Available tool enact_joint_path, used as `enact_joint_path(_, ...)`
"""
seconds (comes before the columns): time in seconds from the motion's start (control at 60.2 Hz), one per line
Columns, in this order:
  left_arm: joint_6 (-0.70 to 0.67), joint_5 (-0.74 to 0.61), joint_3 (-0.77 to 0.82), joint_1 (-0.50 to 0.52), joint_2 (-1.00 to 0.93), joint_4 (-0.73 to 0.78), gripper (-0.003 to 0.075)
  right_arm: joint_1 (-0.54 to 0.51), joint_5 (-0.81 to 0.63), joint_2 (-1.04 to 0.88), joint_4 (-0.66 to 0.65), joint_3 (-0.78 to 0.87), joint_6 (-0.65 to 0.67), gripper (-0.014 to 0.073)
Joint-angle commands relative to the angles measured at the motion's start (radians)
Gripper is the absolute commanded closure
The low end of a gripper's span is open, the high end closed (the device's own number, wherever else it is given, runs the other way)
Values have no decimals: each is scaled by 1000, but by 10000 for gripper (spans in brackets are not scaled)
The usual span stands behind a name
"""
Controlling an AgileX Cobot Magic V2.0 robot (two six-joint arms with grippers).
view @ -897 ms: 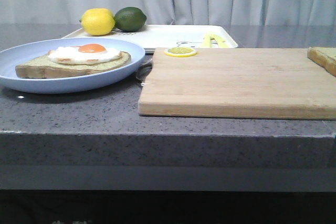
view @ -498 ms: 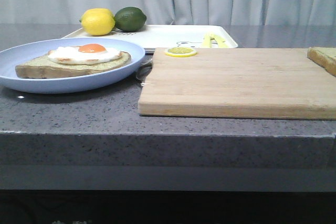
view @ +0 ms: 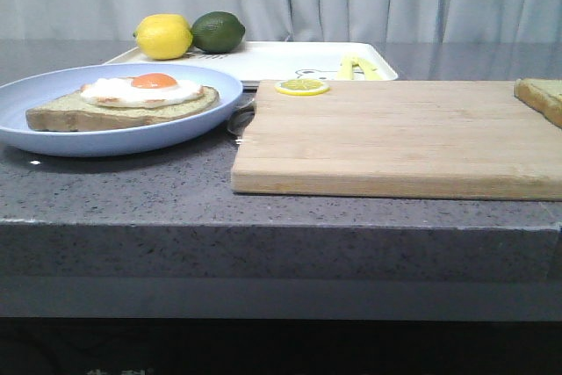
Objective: Place bread and move sandwich to tray
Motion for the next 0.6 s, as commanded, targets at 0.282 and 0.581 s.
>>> enact_joint_path(0.282,-7,-86,15,1,-22,-7,739,-5,-78,-21,-2,-4,-2,654)
enact_joint_path(0.581,-7,-86,15,1,-22,-7,739,-5,-90,-21,-2,-4,-2,654)
